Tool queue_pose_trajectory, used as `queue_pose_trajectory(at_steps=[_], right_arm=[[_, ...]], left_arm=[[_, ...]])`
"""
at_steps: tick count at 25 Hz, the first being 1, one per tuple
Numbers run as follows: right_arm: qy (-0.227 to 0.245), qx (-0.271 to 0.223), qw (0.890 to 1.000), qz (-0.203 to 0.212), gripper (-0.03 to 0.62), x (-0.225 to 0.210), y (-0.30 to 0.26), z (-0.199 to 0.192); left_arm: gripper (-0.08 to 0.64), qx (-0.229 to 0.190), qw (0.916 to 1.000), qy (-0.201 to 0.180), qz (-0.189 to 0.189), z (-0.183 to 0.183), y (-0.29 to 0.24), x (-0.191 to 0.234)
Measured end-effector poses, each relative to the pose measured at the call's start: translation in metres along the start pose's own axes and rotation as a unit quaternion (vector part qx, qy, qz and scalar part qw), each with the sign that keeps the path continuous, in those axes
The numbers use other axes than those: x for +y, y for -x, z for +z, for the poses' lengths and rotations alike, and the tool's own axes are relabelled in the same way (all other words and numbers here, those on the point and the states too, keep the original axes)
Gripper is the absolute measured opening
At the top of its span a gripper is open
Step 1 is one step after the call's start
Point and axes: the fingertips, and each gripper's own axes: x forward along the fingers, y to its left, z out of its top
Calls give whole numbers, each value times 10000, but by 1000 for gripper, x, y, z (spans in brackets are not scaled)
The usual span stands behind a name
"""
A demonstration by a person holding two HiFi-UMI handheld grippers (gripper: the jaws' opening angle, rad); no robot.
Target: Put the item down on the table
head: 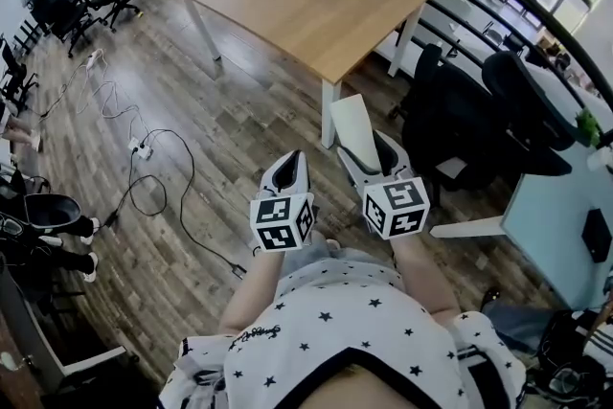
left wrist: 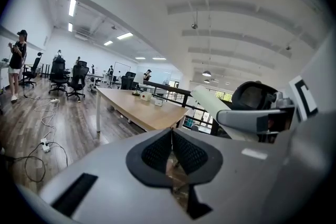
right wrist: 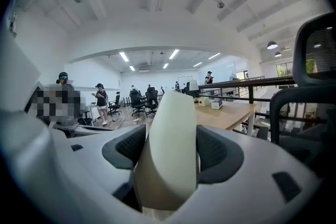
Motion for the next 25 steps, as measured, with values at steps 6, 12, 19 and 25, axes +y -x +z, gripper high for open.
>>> queue_pose_trajectory(at_steps=[6,12,19,25], right_arm=[[-95,25,9999,27,295,-11,-7,-1],[-192,34,9998,-28,295,-30,-28,5],[-214,43,9996,-180,295,-60,-75,21],[-278,-37,9991,-305,295,-85,-134,44]], left_arm=[[14,129,9999,56,73,-8,-9,3],[14,270,9996,35,36,-6,-34,8],[14,266,9996,77,-84,17,-89,27],[14,242,9994,52,-237,43,-147,53]])
